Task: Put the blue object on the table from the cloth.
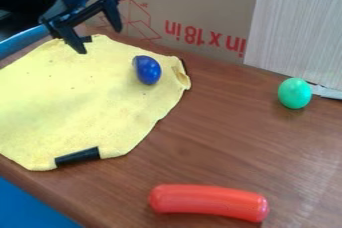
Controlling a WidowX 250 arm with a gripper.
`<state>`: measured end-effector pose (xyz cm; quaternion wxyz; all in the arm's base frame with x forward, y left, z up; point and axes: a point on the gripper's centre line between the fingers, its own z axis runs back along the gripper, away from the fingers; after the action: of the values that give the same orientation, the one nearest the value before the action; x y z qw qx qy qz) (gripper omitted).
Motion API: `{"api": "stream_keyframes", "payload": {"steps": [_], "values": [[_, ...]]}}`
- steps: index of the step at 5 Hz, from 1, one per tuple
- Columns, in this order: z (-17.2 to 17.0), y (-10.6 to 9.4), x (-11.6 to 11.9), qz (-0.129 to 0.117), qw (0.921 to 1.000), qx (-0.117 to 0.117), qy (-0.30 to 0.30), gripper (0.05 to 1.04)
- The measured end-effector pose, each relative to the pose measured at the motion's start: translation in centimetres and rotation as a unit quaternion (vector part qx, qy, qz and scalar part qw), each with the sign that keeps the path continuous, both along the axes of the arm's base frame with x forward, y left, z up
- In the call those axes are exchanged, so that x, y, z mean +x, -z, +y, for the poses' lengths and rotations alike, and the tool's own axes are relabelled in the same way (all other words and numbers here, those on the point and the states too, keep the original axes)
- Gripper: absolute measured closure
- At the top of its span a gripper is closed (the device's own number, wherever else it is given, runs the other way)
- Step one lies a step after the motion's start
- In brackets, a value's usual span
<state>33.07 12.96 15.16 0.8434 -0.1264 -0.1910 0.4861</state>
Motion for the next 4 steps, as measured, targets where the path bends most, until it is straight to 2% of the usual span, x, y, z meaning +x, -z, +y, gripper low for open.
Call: {"api": "stream_keyframes", "payload": {"steps": [1, 3, 4], "values": [[0.0, 1.4, 1.1, 0.016, 0.9995, -0.002, -0.028, 0.084], [-0.8, 3.2, 4.1, 0.044, 0.9986, 0.007, -0.03, 0.084], [-1.1, 4.0, 4.7, 0.058, 0.9979, 0.005, -0.027, 0.084]]}}
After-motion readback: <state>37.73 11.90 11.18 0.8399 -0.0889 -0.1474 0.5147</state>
